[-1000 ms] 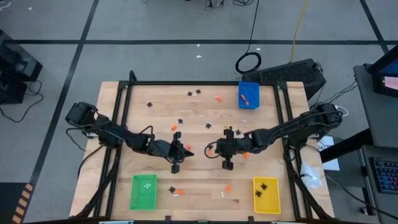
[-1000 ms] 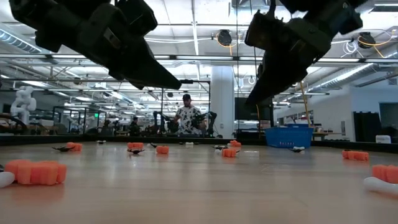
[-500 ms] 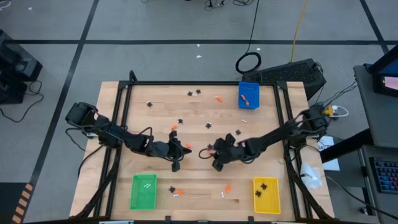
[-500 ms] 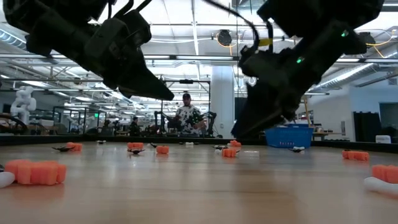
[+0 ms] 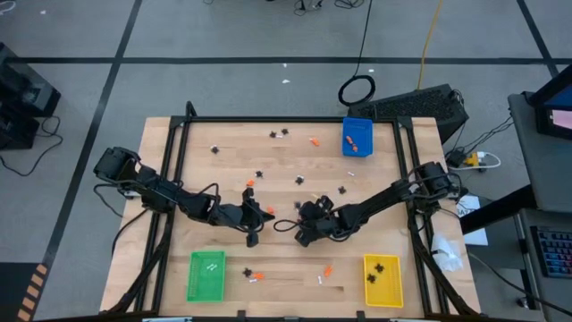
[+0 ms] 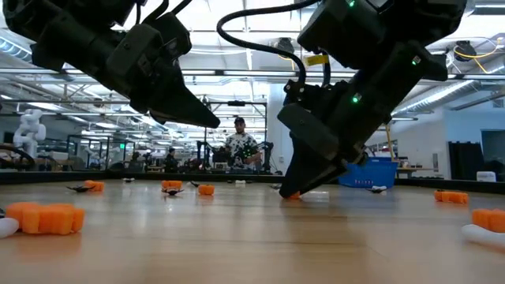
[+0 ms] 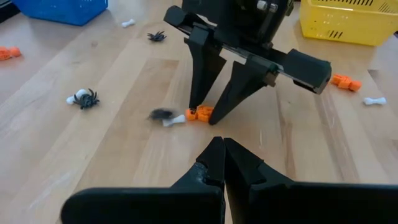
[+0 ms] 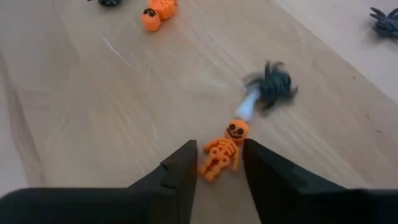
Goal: Sort Halloween decoration
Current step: Put the orange toy skeleton into the blue bin
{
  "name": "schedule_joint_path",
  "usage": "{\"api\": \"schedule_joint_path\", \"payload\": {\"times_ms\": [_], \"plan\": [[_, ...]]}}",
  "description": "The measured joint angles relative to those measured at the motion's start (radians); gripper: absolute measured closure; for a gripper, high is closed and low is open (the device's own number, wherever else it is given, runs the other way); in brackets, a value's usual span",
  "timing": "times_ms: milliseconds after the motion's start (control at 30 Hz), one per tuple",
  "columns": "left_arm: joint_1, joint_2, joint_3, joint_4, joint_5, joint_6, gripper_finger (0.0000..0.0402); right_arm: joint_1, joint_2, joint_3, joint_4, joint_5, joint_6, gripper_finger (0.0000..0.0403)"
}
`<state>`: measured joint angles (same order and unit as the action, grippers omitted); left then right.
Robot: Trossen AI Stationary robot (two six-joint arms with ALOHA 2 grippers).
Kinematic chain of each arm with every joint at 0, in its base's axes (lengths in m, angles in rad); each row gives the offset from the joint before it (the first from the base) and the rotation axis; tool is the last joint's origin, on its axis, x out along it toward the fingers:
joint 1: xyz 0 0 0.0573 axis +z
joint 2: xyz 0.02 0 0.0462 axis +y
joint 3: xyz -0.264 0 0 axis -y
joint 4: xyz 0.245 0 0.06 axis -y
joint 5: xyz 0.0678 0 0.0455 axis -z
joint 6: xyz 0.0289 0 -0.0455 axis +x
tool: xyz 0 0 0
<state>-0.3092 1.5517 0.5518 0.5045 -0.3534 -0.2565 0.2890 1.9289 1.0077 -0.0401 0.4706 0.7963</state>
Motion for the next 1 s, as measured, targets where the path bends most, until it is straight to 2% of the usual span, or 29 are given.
{"api": "schedule_joint_path", "payload": {"times_ms": [300,467,633,833,1000], "plan": [[0.0,0.0,0.0,-0.002,0.0,0.0,0.04,0.006,-0.051,-0.006,-0.033,-0.04,-0.098,0.0393],[0.0,0.0,0.0,-0.002,0.0,0.0,0.04,0.007,-0.154,-0.006,-0.094,-0.064,-0.134,0.0387],[-0.001,0.0,0.0,-0.004,0.0,0.0,0.04,-0.027,-0.304,-0.005,-0.258,-0.047,-0.154,0.0392],[-0.001,0.0,0.0,-0.007,0.0,-0.002,0.04,-0.18,-0.502,-0.004,-0.59,0.049,-0.156,0.0392],[-0.001,0.0,0.0,-0.006,0.0,-0.002,0.04,-0.419,-0.61,-0.004,-0.745,0.056,-0.246,0.0391]]}}
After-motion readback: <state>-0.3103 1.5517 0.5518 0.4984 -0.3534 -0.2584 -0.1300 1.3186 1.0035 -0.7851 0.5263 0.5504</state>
